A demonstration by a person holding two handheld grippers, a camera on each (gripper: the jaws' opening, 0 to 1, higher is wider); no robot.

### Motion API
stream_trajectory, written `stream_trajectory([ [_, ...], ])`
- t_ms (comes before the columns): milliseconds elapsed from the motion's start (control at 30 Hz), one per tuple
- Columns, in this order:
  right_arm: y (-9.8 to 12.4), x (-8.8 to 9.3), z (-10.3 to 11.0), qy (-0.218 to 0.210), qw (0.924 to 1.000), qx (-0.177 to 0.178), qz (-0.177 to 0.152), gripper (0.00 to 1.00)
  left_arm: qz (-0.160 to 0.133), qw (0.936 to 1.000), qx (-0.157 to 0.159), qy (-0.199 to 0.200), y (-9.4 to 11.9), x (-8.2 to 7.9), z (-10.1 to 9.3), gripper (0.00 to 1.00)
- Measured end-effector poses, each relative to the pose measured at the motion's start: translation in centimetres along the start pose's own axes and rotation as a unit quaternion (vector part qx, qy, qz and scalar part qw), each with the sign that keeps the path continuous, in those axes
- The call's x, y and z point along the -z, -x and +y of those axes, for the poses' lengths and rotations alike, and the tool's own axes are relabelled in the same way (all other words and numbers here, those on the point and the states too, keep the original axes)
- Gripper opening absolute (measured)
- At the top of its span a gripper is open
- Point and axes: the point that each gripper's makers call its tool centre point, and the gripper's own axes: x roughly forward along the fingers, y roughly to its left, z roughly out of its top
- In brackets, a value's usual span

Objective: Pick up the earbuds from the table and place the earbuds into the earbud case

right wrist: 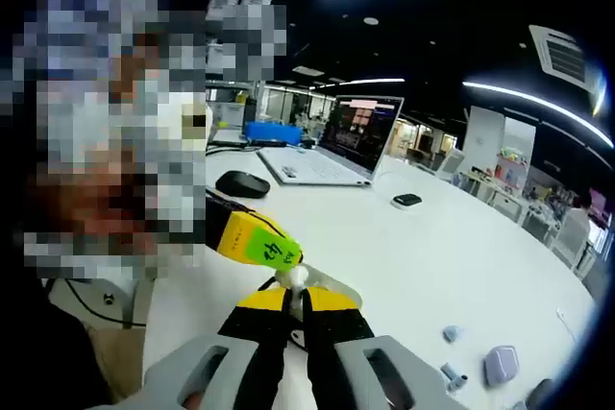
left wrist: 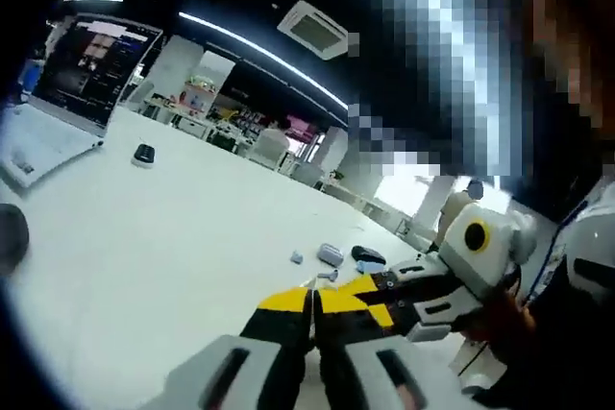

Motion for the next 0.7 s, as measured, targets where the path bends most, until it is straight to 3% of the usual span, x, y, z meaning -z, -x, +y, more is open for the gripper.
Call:
stream_trajectory([
  [367, 0.0, 0.0, 0.1, 0.015, 0.9999, 0.0, 0.009, 0.06, 0.006, 0.9998, 0.006, 0.017, -0.3, 0.4, -0.1, 0.06],
  [700, 0.3, 0.2, 0.2, 0.02, 0.9997, 0.007, 0.011, 0.08, 0.029, 0.9988, -0.001, -0.039, -0.6, 1.4, -0.6, 0.07],
])
